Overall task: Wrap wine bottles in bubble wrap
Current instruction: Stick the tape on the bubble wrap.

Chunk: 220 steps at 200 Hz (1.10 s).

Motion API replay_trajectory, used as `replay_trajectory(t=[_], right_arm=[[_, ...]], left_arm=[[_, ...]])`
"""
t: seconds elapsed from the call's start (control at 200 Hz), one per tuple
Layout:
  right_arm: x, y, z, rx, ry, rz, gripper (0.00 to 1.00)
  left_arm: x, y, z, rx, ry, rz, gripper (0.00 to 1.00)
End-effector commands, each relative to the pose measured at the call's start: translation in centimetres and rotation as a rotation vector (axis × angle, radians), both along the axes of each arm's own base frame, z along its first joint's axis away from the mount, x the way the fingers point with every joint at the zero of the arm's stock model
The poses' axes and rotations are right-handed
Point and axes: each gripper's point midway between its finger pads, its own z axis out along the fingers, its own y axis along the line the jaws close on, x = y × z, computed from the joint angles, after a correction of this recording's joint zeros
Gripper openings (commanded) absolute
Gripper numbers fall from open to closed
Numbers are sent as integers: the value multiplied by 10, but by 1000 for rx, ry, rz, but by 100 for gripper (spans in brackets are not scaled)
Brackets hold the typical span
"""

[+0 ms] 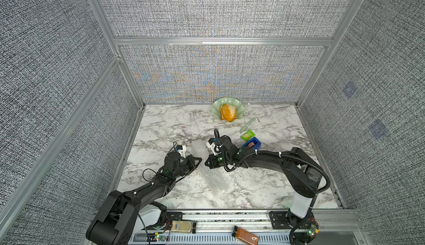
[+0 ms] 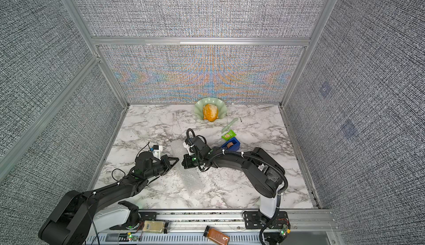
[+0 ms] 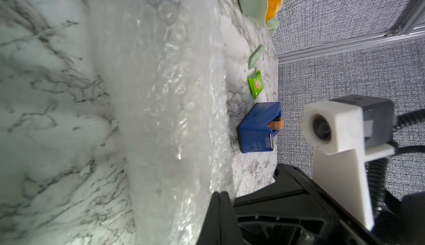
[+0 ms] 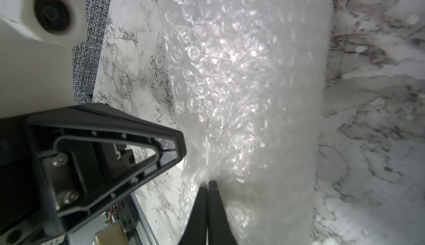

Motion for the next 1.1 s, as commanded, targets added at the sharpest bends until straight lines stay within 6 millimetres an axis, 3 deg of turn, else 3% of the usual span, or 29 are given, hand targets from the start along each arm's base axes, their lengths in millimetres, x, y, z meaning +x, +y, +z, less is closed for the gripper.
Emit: replay_trajectory(t=[0.0,0.255,0.71,1.095], right_arm=[[-6,-10,-10,-57,35,-9,7],[-4,-9,-1,-39,22,-13,11],[2,-7,26,-46,-33,-9,11],[10,6,27,-50,-36,19,11]], left_arm=[[-2,3,-7,44,-9,-10,0],[-2,5,-21,90,13,-16,0],[0,5,-21,100,7,-19,0],[-1,6,-17,101,1,-17,0]])
